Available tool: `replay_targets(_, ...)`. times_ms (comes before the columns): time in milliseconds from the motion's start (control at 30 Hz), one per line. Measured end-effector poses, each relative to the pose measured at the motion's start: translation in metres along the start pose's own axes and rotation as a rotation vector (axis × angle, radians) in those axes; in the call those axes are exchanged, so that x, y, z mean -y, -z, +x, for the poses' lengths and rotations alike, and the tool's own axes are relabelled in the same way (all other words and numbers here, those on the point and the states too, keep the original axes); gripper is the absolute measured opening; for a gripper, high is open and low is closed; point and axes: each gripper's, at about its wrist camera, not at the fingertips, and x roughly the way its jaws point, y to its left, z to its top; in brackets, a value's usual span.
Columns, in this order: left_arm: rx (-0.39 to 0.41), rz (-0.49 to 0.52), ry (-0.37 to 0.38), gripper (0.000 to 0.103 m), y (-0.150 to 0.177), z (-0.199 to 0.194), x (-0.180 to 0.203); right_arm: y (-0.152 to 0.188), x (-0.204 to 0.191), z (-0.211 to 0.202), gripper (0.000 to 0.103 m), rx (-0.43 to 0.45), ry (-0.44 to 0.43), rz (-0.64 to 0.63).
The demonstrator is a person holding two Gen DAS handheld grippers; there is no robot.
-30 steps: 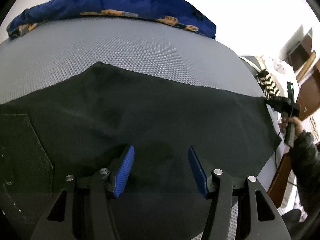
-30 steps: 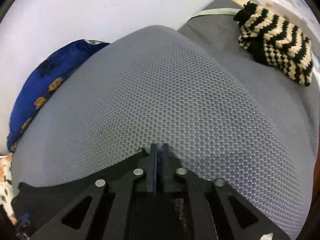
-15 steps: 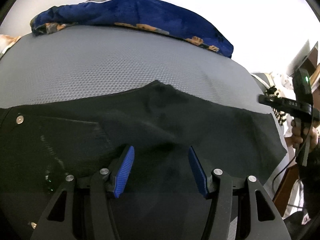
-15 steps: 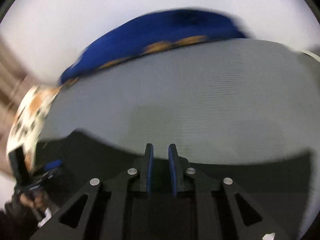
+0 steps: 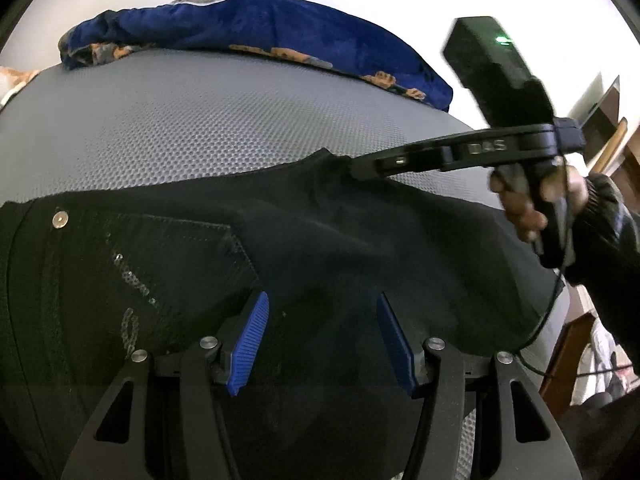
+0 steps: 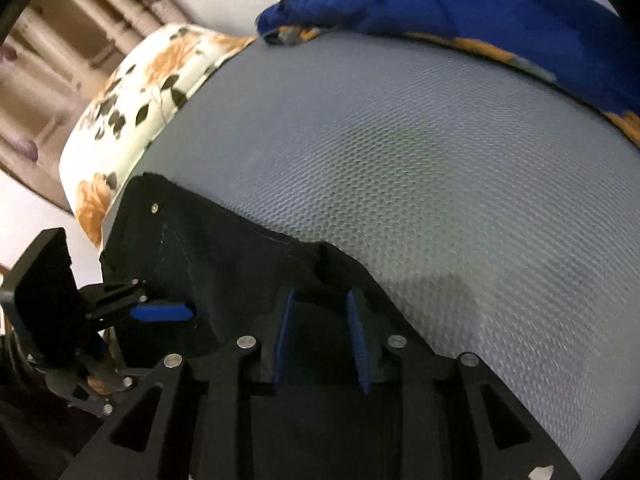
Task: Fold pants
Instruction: 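Move the right gripper to the folded trouser edge near the left gripper, then grasp the corner of the black trouser leg with the right gripper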
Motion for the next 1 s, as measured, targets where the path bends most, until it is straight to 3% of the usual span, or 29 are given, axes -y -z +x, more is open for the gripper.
replay_targets(200, 0.001, -0.014, 0.019, 0.057, 0.005, -0.005, -0.005, -0.009, -0.009, 0.009, 0.025, -0.038, -0.076, -0.027)
replay_targets(233, 0.001, -0.019, 0.023, 0.057, 0.005, -0.005, -0.006, -0.010, -0.011, 0.008, 0.011, -0.021, -0.059, -0.031)
replay_targets(267, 0.000, -0.024, 0.023, 0.057, 0.005, -0.006, -0.007, -0.011, -0.009, 0.005, 0.008, -0.004, -0.048, -0.028)
replay_targets(333, -0.002, -0.026, 0.025, 0.057, 0.005, -0.007, -0.007, -0.013, -0.004, 0.000, 0.006, 0.041, -0.050, 0.006)
replay_targets(500, 0.016, -0.020, 0.033, 0.057, 0.011, -0.008, -0.011, -0.016, 0.002, 0.017, 0.004, 0.069, 0.036, 0.037)
replay_targets(633, 0.018, -0.030, 0.034, 0.057, 0.009, -0.007, -0.013, -0.018, 0.003, 0.018, 0.006, 0.085, 0.052, 0.039)
replay_targets(700, -0.002, -0.046, 0.025, 0.057, 0.004, -0.007, -0.012, -0.019, -0.001, 0.013, 0.015, 0.084, 0.060, 0.026)
replay_targets(733, -0.006, -0.045, 0.011, 0.057, 0.001, -0.009, -0.010, -0.020, 0.001, 0.004, 0.026, 0.101, 0.057, 0.056)
replay_targets(833, 0.029, -0.022, 0.003, 0.057, -0.015, -0.015, 0.000, -0.015, 0.006, -0.030, 0.027, 0.199, 0.050, 0.132)
replay_targets(1000, 0.060, 0.041, 0.041, 0.057, -0.051, -0.008, 0.029, 0.020, 0.015, -0.069, 0.027, 0.243, 0.159, 0.215)
